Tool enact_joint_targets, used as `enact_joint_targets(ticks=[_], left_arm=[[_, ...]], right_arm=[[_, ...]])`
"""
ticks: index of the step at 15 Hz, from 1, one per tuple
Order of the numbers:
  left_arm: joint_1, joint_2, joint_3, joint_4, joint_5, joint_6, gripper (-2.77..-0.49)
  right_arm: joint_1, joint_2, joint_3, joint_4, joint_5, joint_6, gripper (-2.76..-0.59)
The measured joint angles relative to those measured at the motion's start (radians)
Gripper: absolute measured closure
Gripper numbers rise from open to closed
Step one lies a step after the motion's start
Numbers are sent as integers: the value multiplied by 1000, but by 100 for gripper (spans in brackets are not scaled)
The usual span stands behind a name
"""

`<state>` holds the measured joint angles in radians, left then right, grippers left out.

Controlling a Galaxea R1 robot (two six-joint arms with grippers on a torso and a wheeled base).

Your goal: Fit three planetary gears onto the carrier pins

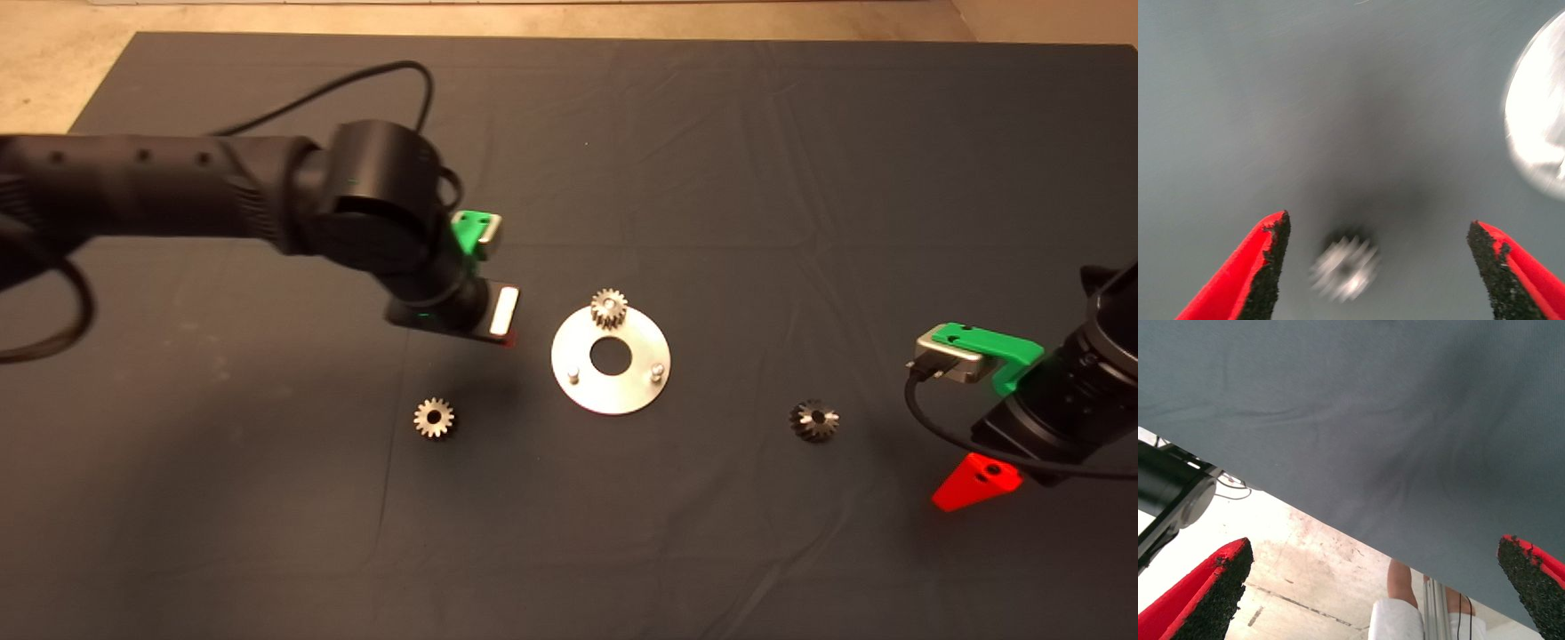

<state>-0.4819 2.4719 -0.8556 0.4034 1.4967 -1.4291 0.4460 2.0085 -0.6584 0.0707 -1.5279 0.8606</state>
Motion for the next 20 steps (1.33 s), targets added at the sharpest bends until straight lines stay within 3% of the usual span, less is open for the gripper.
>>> enact_joint_targets(ticks=[2, 6, 13, 15, 18, 20], left_arm=[[-23, -38, 53, -42, 16, -8, -197], [-23, -46, 57, -88, 16, -15, -218], [-23, -48, 93, -125, 22, -117, -233], [-23, -48, 94, -126, 23, -143, -233], [-23, -48, 101, -127, 23, -167, -233], [-23, -54, 104, -127, 22, -187, -233]], right_arm=[[0, 0, 17, 0, -2, 0, -273], [0, 0, 38, 1, -2, 0, -273], [4, 0, 60, 54, -2, 1, -273], [29, 0, 84, 67, -2, 3, -273], [94, 0, 107, 104, -2, 4, -273], [117, 0, 113, 117, -2, 4, -273]])
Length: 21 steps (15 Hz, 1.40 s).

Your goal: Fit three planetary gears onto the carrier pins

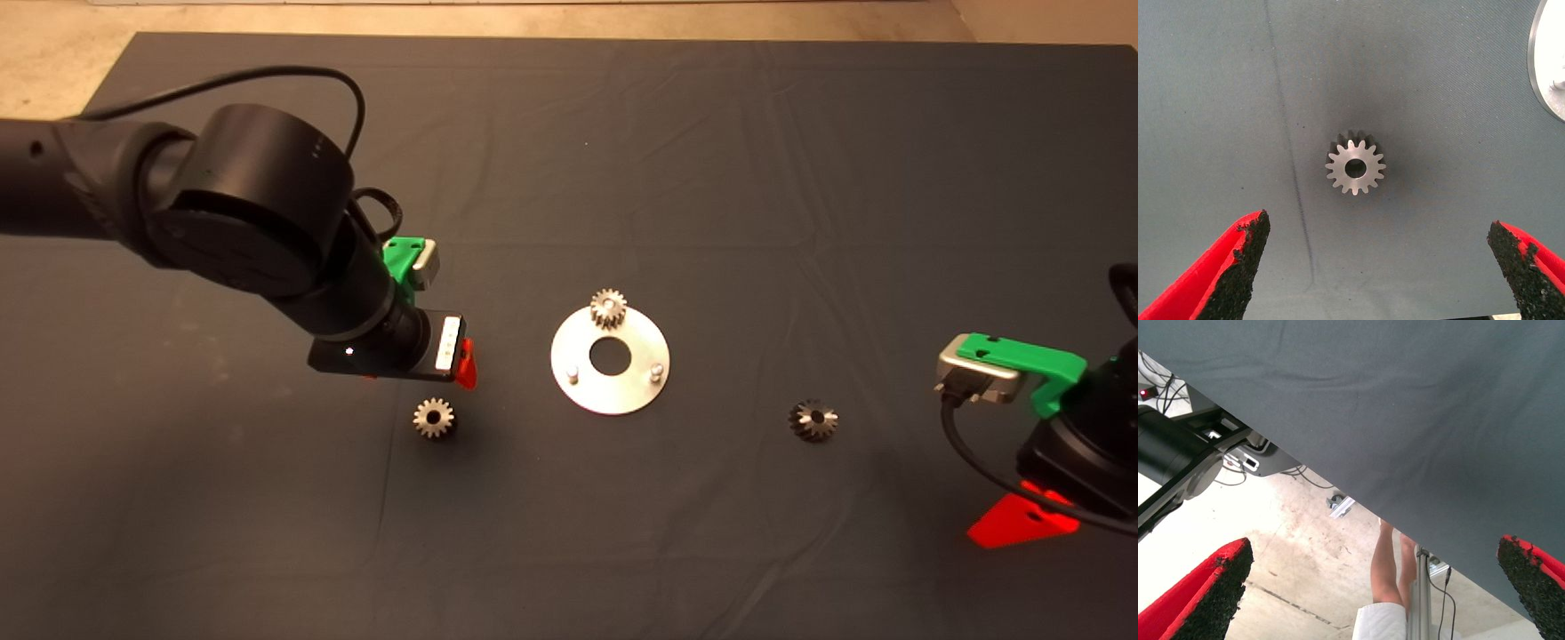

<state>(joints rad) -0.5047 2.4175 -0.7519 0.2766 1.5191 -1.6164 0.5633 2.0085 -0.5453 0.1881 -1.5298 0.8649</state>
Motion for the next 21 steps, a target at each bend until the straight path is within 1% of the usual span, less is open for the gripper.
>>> enact_joint_targets(ticks=[1, 3, 5, 6, 8, 11, 13, 14, 16, 17, 19, 21], left_arm=[[0, -8, 1, 0, 0, -5, -233], [6, -22, 1, 0, 0, -11, -233], [32, -39, 1, 0, 0, -15, -233], [41, -44, 1, 0, 1, -17, -233], [53, -52, 1, 1, 1, -17, -233], [94, -50, -1, 1, 2, -17, -233], [99, -40, -12, 3, 3, -17, -233], [108, -34, -23, 8, 3, -17, -233], [143, -17, -41, 28, 3, -16, -233], [152, -11, -46, 36, 1, -14, -233], [158, -5, -58, 49, 3, -10, -233], [165, 1, -72, 67, 3, -9, -233]], right_arm=[[10, 0, 3, 5, 0, 0, -273], [17, 0, 8, 11, 0, 0, -273], [18, 0, 9, 12, 0, 0, -273], [23, 0, 9, 13, 0, 0, -273], [30, 0, 11, 14, 0, 0, -273], [36, 0, 11, 14, -1, 0, -273], [38, 0, 11, 15, 0, 0, -273], [42, 1, 11, 15, 0, 0, -273], [49, 0, 11, 15, -1, 0, -273], [53, 0, 11, 15, -1, 0, -273], [57, 0, 11, 15, 0, 0, -273], [67, 0, 11, 15, -1, 0, -273]])
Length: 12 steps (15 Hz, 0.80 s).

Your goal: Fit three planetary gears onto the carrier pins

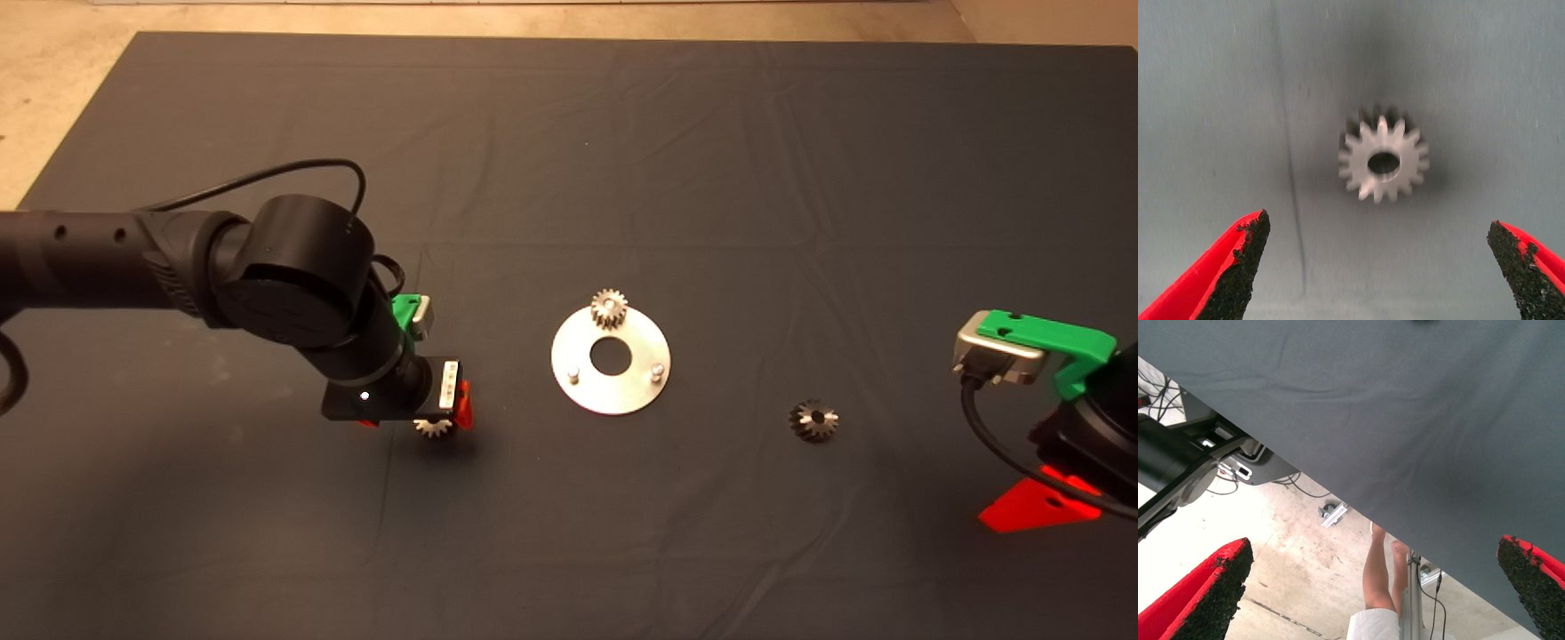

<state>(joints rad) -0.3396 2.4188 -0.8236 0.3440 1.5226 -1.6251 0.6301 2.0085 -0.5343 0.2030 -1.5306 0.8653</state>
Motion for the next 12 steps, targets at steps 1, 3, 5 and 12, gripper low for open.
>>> enact_joint_targets(ticks=[1, 3, 5, 12], left_arm=[[0, 3, -1, 9, -1, 3, -233], [9, 2, -8, 23, -1, 8, -233], [27, 2, -25, 36, -1, 16, -233], [66, 6, -41, 72, -1, 33, -233]], right_arm=[[3, 0, 0, 0, 0, 0, -273], [6, 0, 0, 0, 0, 0, -273], [8, 0, 0, 0, 0, 0, -273], [18, 0, 0, 1, 1, 0, -273]])
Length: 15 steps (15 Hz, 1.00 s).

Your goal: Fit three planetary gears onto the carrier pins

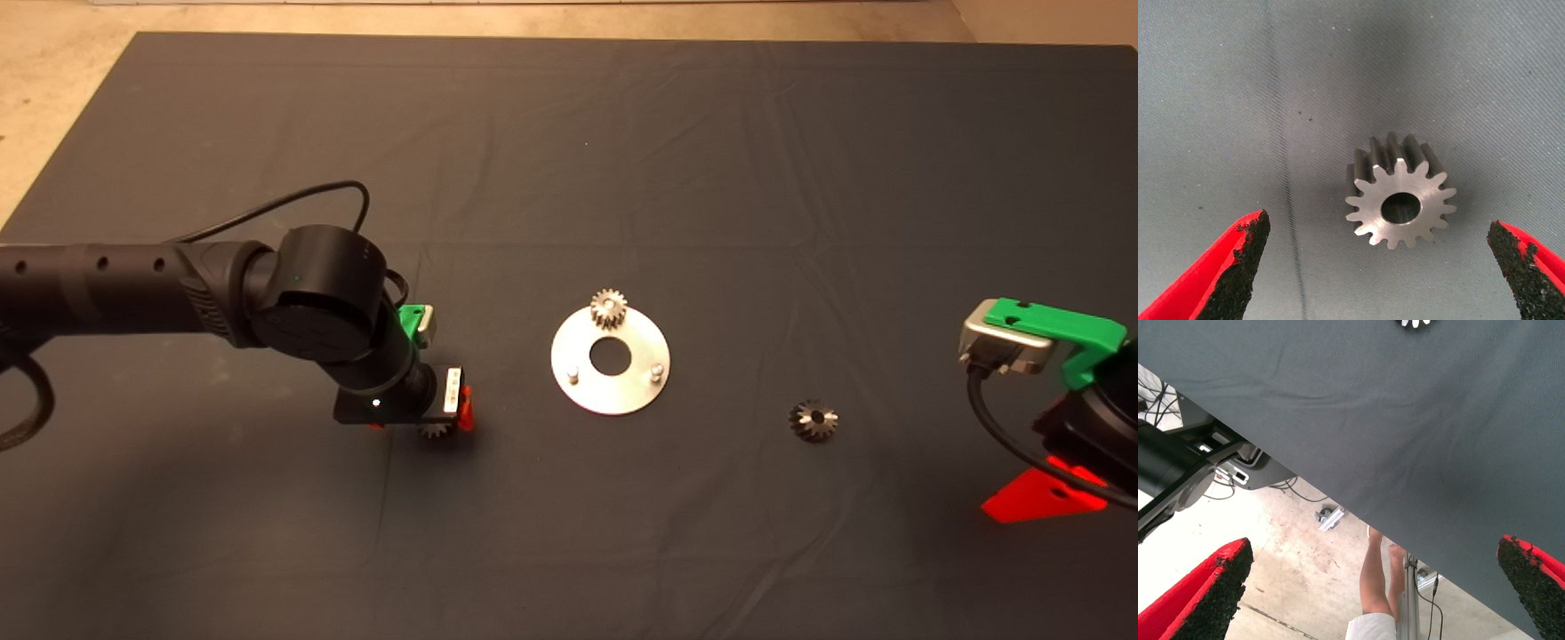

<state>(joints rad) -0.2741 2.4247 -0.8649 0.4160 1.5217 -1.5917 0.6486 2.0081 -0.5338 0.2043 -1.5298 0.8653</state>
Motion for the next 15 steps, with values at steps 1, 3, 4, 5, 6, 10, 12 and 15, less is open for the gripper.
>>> enact_joint_targets(ticks=[1, 3, 4, 5, 6, 10, 12, 15], left_arm=[[0, 2, -1, 1, 0, 1, -233], [3, 2, -1, 10, 0, 2, -233], [10, 3, -2, 18, 0, 2, -233], [18, 5, -4, 23, 0, 3, -233], [27, 8, -5, 27, 0, 3, -233], [33, 20, -16, 40, 0, 3, -233], [33, 22, -19, 43, 0, 4, -233], [33, 32, -50, 46, 0, 27, -233]], right_arm=[[0, 0, 0, 0, -1, 0, -273], [0, 0, 0, 0, -1, 0, -273], [1, 0, 0, 0, 0, 0, -273], [1, 0, 0, 0, 0, 0, -273], [4, 0, 0, 0, 0, 0, -273], [5, -3, 1, 2, -1, 0, -273], [6, -3, 1, 3, 0, 0, -273], [6, -3, 1, 3, -1, 0, -273]])
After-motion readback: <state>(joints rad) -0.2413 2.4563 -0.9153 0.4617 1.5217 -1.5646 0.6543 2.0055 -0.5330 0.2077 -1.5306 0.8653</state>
